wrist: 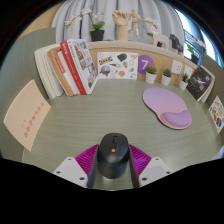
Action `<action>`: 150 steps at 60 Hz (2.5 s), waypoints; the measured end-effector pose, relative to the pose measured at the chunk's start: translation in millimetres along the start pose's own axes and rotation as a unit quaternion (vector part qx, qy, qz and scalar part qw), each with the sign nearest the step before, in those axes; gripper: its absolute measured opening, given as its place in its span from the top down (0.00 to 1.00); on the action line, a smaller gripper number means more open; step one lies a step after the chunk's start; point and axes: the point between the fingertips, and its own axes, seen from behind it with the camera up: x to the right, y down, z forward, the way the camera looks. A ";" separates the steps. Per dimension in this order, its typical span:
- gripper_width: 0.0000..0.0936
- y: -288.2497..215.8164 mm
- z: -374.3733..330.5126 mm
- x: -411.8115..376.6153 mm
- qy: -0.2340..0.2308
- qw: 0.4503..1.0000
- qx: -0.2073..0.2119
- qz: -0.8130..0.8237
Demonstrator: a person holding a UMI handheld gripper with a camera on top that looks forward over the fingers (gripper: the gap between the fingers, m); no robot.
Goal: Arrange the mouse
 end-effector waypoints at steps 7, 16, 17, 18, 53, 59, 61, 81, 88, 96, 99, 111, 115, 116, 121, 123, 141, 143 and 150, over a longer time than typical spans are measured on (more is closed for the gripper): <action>0.53 -0.8 -0.1 0.8 0.002 1.000 -0.001 0.014; 0.60 -1.6 0.9 0.9 -0.009 1.000 -0.016 0.010; 0.60 -2.6 1.3 0.7 -0.009 1.000 -0.017 0.008; 0.60 -3.1 1.5 0.7 -0.010 1.000 -0.019 0.007; 0.60 -331.0 -74.6 110.7 -0.004 0.980 0.198 -0.018; 0.61 -339.5 -48.3 162.5 0.010 0.981 0.192 0.000; 0.60 -334.4 -33.2 177.1 0.014 0.984 0.180 0.001; 0.60 -189.3 117.4 228.5 -0.005 1.000 0.002 0.002; 0.60 -150.2 134.2 226.5 -0.021 0.999 -0.035 -0.006; 0.59 -153.5 134.3 226.0 -0.026 0.999 -0.010 0.026; 0.58 -152.6 134.4 226.0 -0.027 0.999 -0.013 0.023; 0.43 -150.9 135.8 224.1 -0.029 0.999 -0.025 0.008; 0.23 -145.4 129.8 221.0 -0.031 0.999 -0.043 -0.006; 0.18 -143.7 126.4 222.4 -0.027 0.998 -0.049 -0.009; 0.07 -152.5 101.3 224.3 -0.009 0.999 -0.041 -0.019; 0.08 -158.8 86.1 221.6 -0.007 0.999 -0.033 -0.015; 0.08 -204.4 -90.0 196.9 0.004 0.999 0.052 0.015; 0.08 -205.4 -108.9 193.9 0.006 0.998 0.061 0.016; 0.08 -202.4 -160.1 179.4 0.005 0.996 0.086 0.018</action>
